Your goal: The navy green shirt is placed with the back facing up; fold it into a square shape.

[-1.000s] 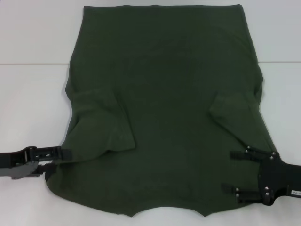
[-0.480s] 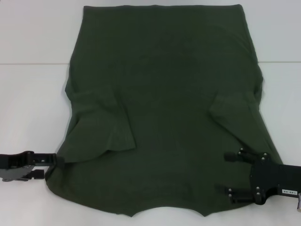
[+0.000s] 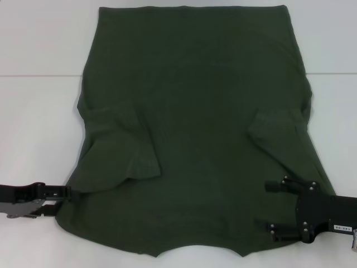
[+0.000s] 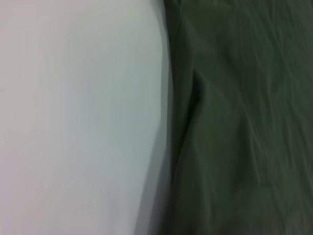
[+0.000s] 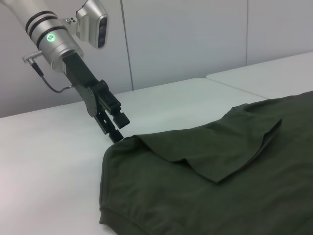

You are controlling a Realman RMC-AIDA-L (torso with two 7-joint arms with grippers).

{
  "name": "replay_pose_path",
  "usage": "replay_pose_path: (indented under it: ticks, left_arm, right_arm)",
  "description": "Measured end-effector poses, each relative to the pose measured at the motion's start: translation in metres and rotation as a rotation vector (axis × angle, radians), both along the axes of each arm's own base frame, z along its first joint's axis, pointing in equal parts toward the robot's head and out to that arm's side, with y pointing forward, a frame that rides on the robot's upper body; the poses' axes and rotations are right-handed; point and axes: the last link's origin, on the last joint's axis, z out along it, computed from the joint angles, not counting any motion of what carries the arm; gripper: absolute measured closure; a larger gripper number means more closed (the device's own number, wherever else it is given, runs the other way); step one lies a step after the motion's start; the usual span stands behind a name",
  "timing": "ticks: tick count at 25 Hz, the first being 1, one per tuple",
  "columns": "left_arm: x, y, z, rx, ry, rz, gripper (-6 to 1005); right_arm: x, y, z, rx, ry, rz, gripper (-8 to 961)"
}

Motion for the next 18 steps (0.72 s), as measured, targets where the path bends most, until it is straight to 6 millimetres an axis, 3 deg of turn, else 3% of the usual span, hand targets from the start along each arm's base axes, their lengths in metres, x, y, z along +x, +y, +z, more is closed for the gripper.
replay_pose_path:
  ticks: [18]
  left_arm:
    - [0.015,0.008,-0.022,-0.054,-0.048,-0.034,124]
  right_arm:
    - [-0.001,0.001,-0.004,-0.009,0.006,-0.007,13]
